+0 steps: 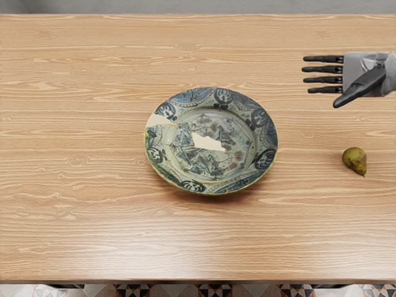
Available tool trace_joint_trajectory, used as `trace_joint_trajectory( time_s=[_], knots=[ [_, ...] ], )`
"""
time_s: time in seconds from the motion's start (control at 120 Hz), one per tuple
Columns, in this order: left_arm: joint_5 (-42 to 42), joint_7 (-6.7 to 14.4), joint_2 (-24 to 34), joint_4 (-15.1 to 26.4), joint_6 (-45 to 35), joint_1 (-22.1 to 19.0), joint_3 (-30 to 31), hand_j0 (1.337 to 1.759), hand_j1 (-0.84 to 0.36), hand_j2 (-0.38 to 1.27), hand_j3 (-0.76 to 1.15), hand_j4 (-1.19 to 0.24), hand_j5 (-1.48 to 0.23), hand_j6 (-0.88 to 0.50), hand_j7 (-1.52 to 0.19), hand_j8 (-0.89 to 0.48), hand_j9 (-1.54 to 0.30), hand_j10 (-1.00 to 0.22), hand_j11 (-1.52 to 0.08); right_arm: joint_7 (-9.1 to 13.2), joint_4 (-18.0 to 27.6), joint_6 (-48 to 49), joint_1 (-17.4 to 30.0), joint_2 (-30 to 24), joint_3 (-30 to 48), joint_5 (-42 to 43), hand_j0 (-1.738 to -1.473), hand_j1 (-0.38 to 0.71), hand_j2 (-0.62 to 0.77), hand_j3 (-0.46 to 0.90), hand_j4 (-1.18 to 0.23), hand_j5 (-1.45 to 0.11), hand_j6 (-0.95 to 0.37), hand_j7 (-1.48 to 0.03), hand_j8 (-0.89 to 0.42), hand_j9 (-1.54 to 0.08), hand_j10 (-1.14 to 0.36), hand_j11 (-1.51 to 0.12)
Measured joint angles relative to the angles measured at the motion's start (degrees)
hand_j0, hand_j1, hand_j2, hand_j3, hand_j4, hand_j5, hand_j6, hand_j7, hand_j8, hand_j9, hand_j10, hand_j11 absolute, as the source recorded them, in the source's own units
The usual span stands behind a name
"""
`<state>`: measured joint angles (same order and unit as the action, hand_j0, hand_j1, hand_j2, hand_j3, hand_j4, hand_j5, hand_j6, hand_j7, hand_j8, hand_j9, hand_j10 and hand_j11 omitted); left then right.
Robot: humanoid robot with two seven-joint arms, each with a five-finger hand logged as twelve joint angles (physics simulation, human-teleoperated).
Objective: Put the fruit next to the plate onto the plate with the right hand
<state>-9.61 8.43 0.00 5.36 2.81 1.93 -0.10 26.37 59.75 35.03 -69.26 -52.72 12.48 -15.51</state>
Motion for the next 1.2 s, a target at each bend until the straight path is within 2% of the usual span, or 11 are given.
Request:
trace_joint_trajectory(
  time_s=[0.133,0.192,0.242,0.3,0.383,0.525,0.65,0.858,1.05,1.2],
  knots=[
    [0.0,0.0,0.0,0.0,0.0,0.0,0.0,1.658,0.32,0.0,0.0,-0.02,-0.03,-0.02,-0.03,-0.02,-0.03,-0.02,-0.03,0.8,0.3,0.0,-0.1,-0.1,0.0,0.2,-1.658,-0.35,0.0,0.0,0.0,0.0,0.0,0.0,0.0,0.0,0.0,0.0],
    [0.0,0.0,0.0,0.0,0.0,0.0,0.0,1.658,0.32,0.0,0.0,-0.02,-0.03,-0.02,-0.03,-0.02,-0.03,-0.02,-0.03,4.0,0.4,0.0,-0.5,-0.1,0.3,1.3,-1.658,-0.35,0.0,0.0,0.0,0.0,0.0,0.0,0.0,0.0,0.0,0.0],
    [0.0,0.0,0.0,0.0,0.0,0.0,0.0,1.658,0.32,0.0,0.0,-0.02,-0.03,-0.02,-0.03,-0.02,-0.03,-0.02,-0.03,5.7,1.0,0.0,-0.8,-0.3,0.5,2.1,-1.658,-0.35,0.0,0.0,0.0,0.0,0.0,0.0,0.0,0.0,0.0,0.0],
    [0.0,0.0,0.0,0.0,0.0,0.0,0.0,1.658,0.32,0.0,0.0,-0.02,-0.03,-0.02,-0.03,-0.02,-0.03,-0.02,-0.03,7.0,3.7,0.0,-1.0,-1.2,0.5,2.9,-1.658,-0.35,0.0,0.0,0.0,0.0,0.0,0.0,0.0,0.0,0.0,0.0],
    [0.0,0.0,0.0,0.0,0.0,0.0,0.0,1.658,0.32,0.0,0.0,-0.02,-0.03,-0.02,-0.03,-0.02,-0.03,-0.02,-0.03,7.9,10.4,-0.2,-1.5,-4.2,0.7,4.1,-1.658,-0.35,0.0,0.0,0.0,0.0,0.0,0.0,0.0,0.0,0.0,0.0],
    [0.0,0.0,0.0,0.0,0.0,0.0,0.0,1.658,0.32,0.0,0.0,-0.02,-0.03,-0.02,-0.03,-0.02,-0.03,-0.02,-0.03,8.4,20.3,-4.1,-2.7,-10.5,0.8,5.3,-1.658,-0.35,0.0,0.0,0.0,0.0,0.0,0.0,0.0,0.0,0.0,0.0],
    [0.0,0.0,0.0,0.0,0.0,0.0,0.0,1.658,0.32,0.0,0.0,-0.02,-0.03,-0.02,-0.03,-0.02,-0.03,-0.02,-0.03,8.6,25.3,-9.9,-3.5,-13.8,1.0,6.9,-1.658,-0.35,0.0,0.0,0.0,0.0,0.0,0.0,0.0,0.0,0.0,0.0],
    [0.0,0.0,0.0,0.0,0.0,0.0,0.0,1.658,0.32,0.0,0.0,-0.02,-0.03,-0.02,-0.03,-0.02,-0.03,-0.02,-0.03,8.6,28.3,-18.9,-4.1,-15.1,0.6,15.2,-1.658,-0.35,0.0,0.0,0.0,0.0,0.0,0.0,0.0,0.0,0.0,0.0],
    [0.0,0.0,0.0,0.0,0.0,0.0,0.0,1.658,0.32,0.0,0.0,-0.02,-0.03,-0.02,-0.03,-0.02,-0.03,-0.02,-0.03,8.6,29.1,-19.2,-3.5,-16.9,0.0,26.6,-1.658,-0.35,0.0,0.0,0.0,0.0,0.0,0.0,0.0,0.0,0.0,0.0],
    [0.0,0.0,0.0,0.0,0.0,0.0,0.0,1.658,0.32,0.0,0.0,-0.02,-0.03,-0.02,-0.03,-0.02,-0.03,-0.02,-0.03,8.6,29.3,-19.1,-2.7,-17.2,-0.7,30.2,-1.658,-0.35,0.0,0.0,0.0,0.0,-0.01,0.0,-0.01,0.0,0.0,0.0]
  ],
)
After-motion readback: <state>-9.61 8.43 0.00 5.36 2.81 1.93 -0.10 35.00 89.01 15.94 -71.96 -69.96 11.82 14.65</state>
